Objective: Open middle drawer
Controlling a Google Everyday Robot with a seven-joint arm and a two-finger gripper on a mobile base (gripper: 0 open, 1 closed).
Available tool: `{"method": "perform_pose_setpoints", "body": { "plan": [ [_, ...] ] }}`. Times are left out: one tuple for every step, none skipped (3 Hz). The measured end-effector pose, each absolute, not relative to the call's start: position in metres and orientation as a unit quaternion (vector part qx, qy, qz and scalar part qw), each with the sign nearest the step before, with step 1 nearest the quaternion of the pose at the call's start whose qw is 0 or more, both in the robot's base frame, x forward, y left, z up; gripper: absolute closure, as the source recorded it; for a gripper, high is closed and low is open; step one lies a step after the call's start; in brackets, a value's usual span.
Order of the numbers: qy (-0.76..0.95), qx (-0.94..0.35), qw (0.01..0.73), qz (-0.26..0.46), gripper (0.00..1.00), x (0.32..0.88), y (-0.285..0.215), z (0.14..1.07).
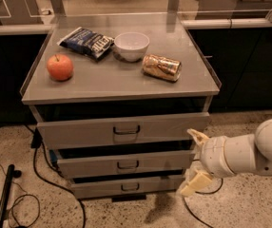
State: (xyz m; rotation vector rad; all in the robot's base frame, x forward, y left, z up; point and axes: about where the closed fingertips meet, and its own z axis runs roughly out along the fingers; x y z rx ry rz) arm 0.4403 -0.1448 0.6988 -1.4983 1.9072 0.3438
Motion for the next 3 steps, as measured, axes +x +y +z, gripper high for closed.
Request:
{"method": "perform_pose_setpoints", "body": {
  "plan": [
    [0.734,-0.578,0.328,0.142,0.00,0.449,-0.143,0.674],
    [0.726,-0.585,0.322,0.165,0.00,0.463,-0.136,0.642],
    [0.716,-0.598,0.309,0.185,0.00,0.475,-0.127,0.601]
  ]
}}
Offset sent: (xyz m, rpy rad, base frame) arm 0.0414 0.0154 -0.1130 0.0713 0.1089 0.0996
